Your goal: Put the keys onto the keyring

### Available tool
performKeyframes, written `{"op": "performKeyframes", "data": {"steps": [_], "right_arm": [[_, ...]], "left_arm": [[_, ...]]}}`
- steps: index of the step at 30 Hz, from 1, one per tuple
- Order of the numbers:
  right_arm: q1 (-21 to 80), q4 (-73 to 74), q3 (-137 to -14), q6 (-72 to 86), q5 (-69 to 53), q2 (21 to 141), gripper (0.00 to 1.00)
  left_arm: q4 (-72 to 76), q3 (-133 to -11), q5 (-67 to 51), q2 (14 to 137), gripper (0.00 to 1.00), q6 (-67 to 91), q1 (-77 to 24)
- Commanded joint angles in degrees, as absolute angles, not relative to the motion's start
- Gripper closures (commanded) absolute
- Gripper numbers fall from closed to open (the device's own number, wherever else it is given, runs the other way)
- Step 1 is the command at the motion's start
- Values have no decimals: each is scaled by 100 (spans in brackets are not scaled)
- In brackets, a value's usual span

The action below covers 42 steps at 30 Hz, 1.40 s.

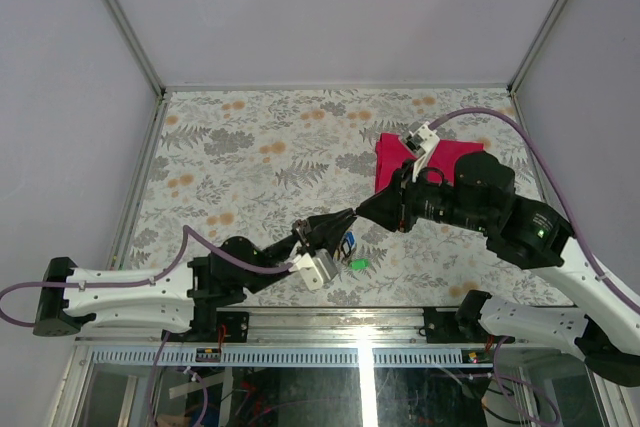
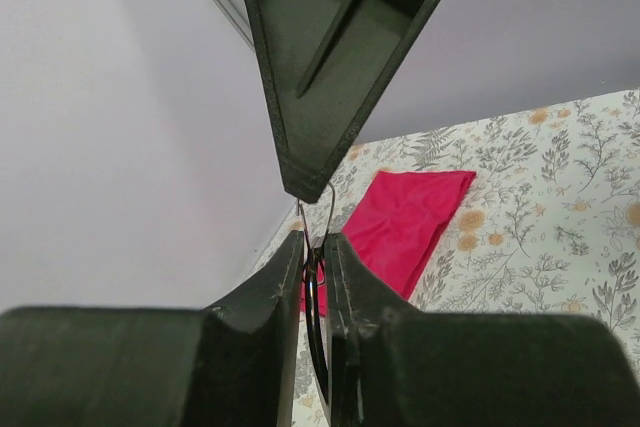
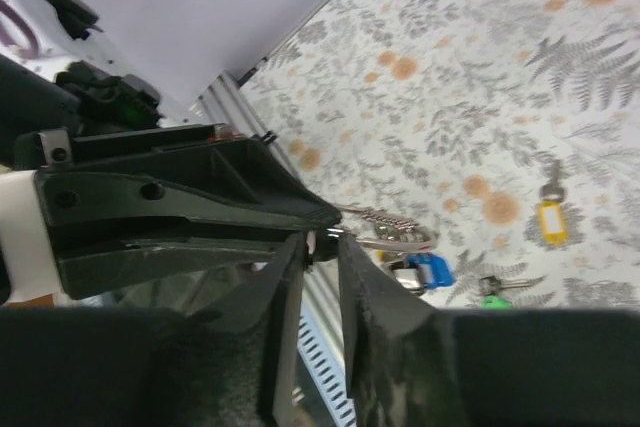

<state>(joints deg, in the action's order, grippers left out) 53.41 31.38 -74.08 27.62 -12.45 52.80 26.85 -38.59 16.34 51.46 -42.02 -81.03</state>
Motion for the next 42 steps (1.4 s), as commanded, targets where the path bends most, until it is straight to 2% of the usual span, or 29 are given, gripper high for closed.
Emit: {"op": "performKeyframes", "data": {"steps": [1, 4, 20, 31, 37, 42], "right_arm": [[5315, 2935, -7501, 2613, -747, 4995, 68], [5311, 2890, -7419, 2578, -516, 4881, 64], [5311, 3105, -7378, 2393, -162, 4961, 57], [5248, 4281, -7275, 2900, 1873, 5444, 54], [4298, 3987, -6690, 2917, 575, 5969, 54], [4140, 3455, -6055, 2970, -69, 6428, 53]], "left_arm": [[2638, -4255, 1811, 5080, 100, -3958, -8166], [2242, -4445, 1880, 5130, 100, -3886, -8169], [215, -5240, 1900, 5440, 100, -3845, -8162], [-933, -5252, 2129, 5135, 100, -3074, -8150], [-1250, -5007, 1824, 4979, 100, -2810, -7808], [-1231, -4779, 1503, 4766, 100, -2629, -7274]]}}
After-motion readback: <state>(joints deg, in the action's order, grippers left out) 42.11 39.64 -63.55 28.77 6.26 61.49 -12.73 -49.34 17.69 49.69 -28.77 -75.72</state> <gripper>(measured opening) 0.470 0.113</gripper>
